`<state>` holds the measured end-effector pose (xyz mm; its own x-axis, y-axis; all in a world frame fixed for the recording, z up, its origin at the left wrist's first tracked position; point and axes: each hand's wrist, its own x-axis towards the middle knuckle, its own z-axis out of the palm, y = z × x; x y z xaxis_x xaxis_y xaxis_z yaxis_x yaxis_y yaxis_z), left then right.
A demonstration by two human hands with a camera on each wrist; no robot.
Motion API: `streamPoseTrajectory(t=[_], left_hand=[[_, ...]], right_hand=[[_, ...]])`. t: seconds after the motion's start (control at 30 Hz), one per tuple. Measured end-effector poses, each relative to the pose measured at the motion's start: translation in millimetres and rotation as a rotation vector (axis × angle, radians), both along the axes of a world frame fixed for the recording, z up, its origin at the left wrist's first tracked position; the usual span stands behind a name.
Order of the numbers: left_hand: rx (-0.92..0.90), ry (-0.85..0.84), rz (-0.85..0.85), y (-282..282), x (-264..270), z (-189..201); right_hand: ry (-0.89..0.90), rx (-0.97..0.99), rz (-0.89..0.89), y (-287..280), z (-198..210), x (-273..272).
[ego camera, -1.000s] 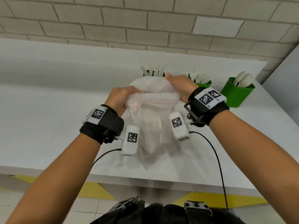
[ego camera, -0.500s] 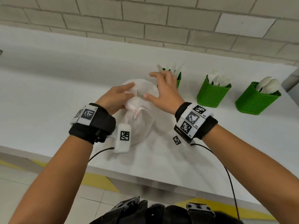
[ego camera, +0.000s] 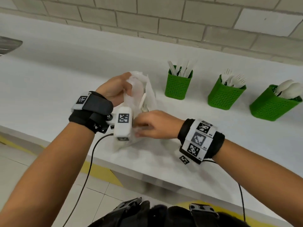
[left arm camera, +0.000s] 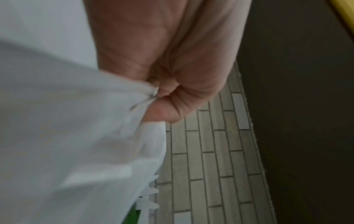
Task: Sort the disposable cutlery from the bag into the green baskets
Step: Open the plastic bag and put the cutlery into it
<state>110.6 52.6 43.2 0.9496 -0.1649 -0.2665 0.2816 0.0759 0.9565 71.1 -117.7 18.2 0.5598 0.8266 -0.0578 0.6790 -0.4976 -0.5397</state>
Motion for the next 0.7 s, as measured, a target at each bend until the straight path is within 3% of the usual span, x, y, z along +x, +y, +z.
streamPoseTrajectory(t=[0.03,0.1,0.23,0.3,0.4,0.47,0.53,0.6,0.7], left_hand=[[0.044,0.008,-0.026,-1.4,-2.3,-1.1],[0.144,-0.006,-0.065,-5.3,-5.4,-5.6],[0.296,-0.003,-0.074,-11.2,-13.0,-10.4],[0.376,-0.033,-0.057,-13.9,-16.0,-12.0],[0.376,-0.14,-0.032,-14.4,-21.2,-13.9],[0.387,-0.212,-0.049,-12.3,-24.5,-14.6],[0.429,-0.22,-0.07,-13.4,-25.9,-14.1],[0.563,-0.174,-0.08,-13.2,-22.5,-13.1],[0.795,-0.035,-0.09,1.0,-15.5,-15.9]], right_hand=[[-0.031,-0.059,0.044,0.7,-5.1,-3.7],[0.06,0.01,-0.004,-4.6,-4.9,-3.6],[0.365,0.321,-0.489,-20.3,14.7,24.9],[0.284,0.15,-0.579,-22.0,17.7,37.8],[0.117,-0.238,-0.544,-18.6,6.0,47.9],[0.074,-0.156,-0.613,-13.8,1.2,50.5],[0.061,-0.062,-0.559,-5.6,0.7,55.4],[0.049,-0.122,-0.509,0.2,3.8,62.0],[0.082,-0.328,-0.587,-8.3,1.4,68.8]])
